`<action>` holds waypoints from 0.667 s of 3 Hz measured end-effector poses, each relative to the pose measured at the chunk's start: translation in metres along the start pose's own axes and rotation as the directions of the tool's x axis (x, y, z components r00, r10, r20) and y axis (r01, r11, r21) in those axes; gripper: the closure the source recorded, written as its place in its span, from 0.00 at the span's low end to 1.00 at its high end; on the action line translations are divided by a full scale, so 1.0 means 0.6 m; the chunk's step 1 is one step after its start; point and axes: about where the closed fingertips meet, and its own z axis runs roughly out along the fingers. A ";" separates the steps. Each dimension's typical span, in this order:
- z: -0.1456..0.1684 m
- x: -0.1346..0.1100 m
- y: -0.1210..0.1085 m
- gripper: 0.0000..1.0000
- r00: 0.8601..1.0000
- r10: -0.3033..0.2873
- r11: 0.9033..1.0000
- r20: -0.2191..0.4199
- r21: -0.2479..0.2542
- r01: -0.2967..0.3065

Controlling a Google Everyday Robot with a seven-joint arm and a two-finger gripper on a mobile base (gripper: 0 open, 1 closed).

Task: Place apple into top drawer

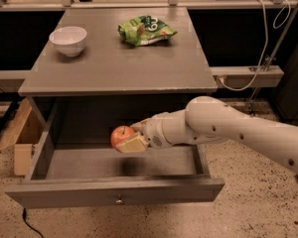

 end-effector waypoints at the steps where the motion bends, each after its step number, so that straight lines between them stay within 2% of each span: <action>1: 0.048 0.046 -0.066 1.00 0.999 0.005 0.999 -0.037 0.037 -0.004; 2: 0.074 0.064 -0.098 1.00 0.998 0.001 0.997 -0.059 0.072 0.003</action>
Offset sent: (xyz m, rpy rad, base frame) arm 0.0774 -0.0146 -0.0854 -0.1168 -0.0283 -0.0865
